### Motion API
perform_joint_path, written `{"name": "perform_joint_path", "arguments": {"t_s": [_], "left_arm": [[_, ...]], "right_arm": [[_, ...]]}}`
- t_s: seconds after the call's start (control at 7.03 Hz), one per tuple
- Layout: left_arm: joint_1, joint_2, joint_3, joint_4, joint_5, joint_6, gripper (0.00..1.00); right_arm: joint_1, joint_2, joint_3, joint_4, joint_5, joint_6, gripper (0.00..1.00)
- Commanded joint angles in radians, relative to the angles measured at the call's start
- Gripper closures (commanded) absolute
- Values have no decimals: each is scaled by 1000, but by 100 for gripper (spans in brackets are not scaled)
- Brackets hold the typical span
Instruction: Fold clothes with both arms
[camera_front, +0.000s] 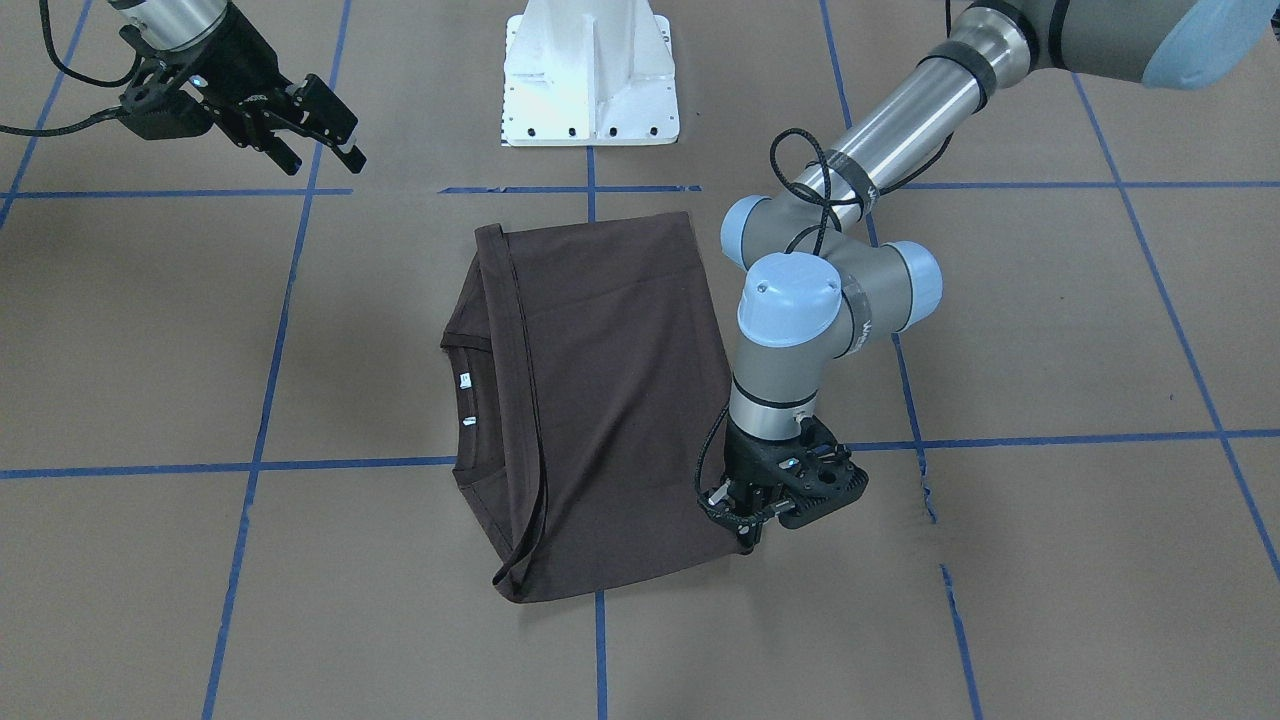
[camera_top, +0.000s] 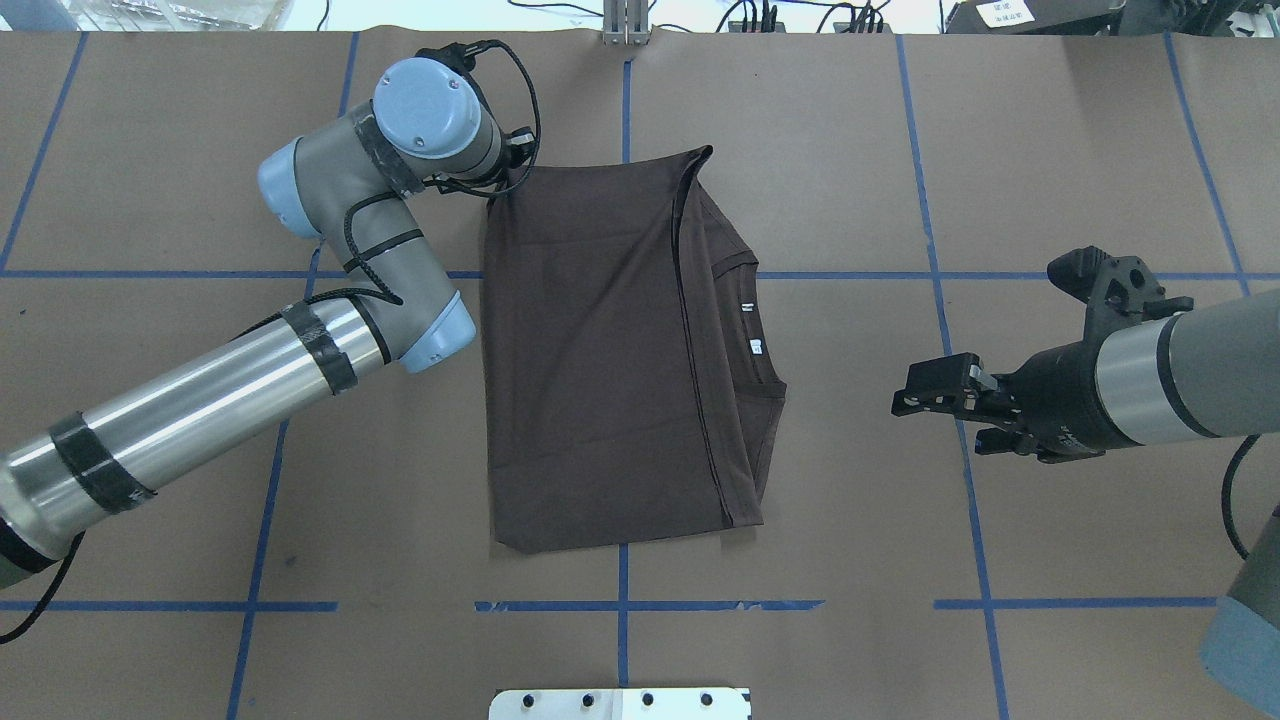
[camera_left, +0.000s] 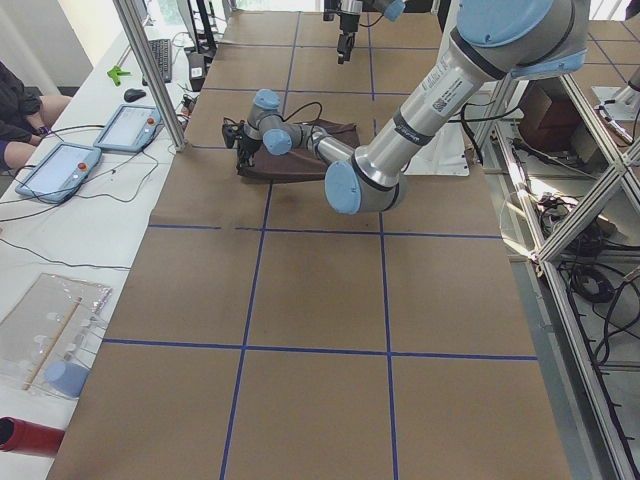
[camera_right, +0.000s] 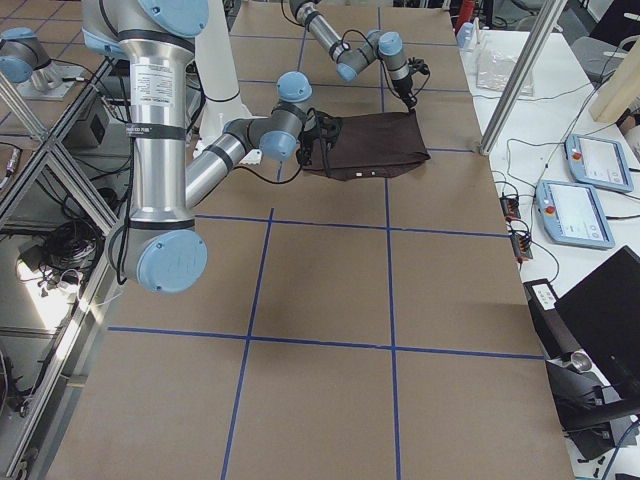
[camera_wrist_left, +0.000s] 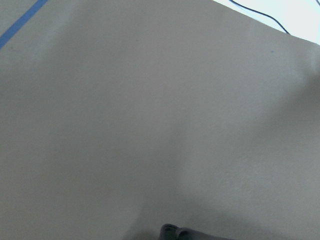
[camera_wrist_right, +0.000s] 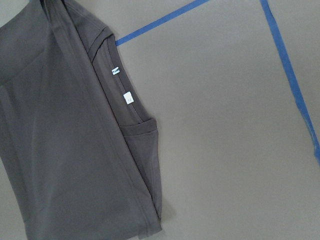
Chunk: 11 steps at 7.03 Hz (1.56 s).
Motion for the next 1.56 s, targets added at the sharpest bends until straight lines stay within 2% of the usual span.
{"name": "perform_joint_path", "arguments": {"t_s": [0.0,0.14,0.28,0.43,0.57,0.71,0.85,1.0,1.14,1.28,1.42], "left_arm": [[-2,-47,96,-105,34,4,100],[-3,-44,99,-107,73,21,51],[-5,-42,113,-106,119,118,1],[-31,-45,99,-101,104,142,0],[-61,-41,72,-86,-11,174,0],[-71,-3,-27,-21,-91,182,0],[-69,63,-195,96,-95,208,0],[-65,103,-326,218,-95,225,0],[-49,157,-447,303,-125,227,0],[-1,239,-571,321,-135,227,0],[41,296,-661,347,-135,225,0]], "right_arm": [[10,7,-10,-1,0,0,0],[13,7,-11,-3,-3,0,0],[16,11,-25,-4,0,-9,0],[15,51,-62,-7,-5,-15,0],[15,98,-89,-39,-8,-37,0],[10,211,-120,-190,-11,-78,0],[-11,376,-178,-400,-43,-96,0],[-64,475,-239,-478,-111,-129,0],[-114,531,-317,-481,-179,-155,0],[-144,598,-405,-486,-214,-175,0],[-180,641,-482,-488,-216,-193,0]]}}
